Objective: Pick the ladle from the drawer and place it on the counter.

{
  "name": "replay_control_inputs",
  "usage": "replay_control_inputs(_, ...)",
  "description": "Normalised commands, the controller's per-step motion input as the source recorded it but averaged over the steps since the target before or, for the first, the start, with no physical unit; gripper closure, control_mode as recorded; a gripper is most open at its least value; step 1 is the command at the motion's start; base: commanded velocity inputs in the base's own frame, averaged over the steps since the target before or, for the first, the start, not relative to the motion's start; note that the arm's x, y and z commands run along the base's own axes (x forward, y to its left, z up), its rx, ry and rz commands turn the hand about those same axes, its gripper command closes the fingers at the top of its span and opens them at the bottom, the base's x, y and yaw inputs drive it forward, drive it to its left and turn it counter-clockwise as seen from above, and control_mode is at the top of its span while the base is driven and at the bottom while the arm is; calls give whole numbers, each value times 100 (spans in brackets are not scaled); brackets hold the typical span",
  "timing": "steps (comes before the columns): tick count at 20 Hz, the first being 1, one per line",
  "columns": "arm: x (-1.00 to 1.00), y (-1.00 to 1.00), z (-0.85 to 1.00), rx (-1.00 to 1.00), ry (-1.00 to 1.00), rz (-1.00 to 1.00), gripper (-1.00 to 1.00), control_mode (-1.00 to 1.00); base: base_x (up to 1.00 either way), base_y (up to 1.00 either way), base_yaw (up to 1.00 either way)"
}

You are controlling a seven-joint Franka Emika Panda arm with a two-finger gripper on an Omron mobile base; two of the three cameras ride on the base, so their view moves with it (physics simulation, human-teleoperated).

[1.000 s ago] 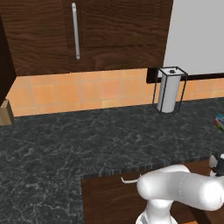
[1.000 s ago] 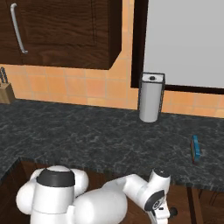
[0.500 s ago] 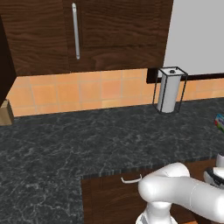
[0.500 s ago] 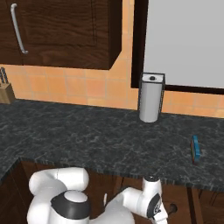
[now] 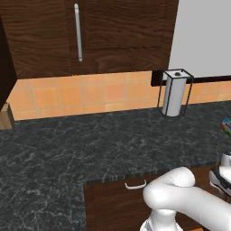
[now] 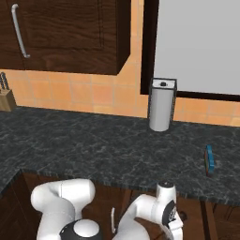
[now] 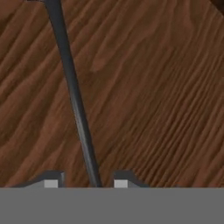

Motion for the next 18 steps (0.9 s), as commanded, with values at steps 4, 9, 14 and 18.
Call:
replay_control_inputs(4,-100,-85,-13,2,-6,-6,100,-100,0,0,0)
replay_control_inputs(9,-95,-32,75,22,-26,-10,100,-100,0,0,0)
replay_control_inputs(14,-17,27,100,18,-33,-14,100,-100,0,0,0)
replay_control_inputs(18,28,90,100,5,-49,-15,100,-100,0,0,0)
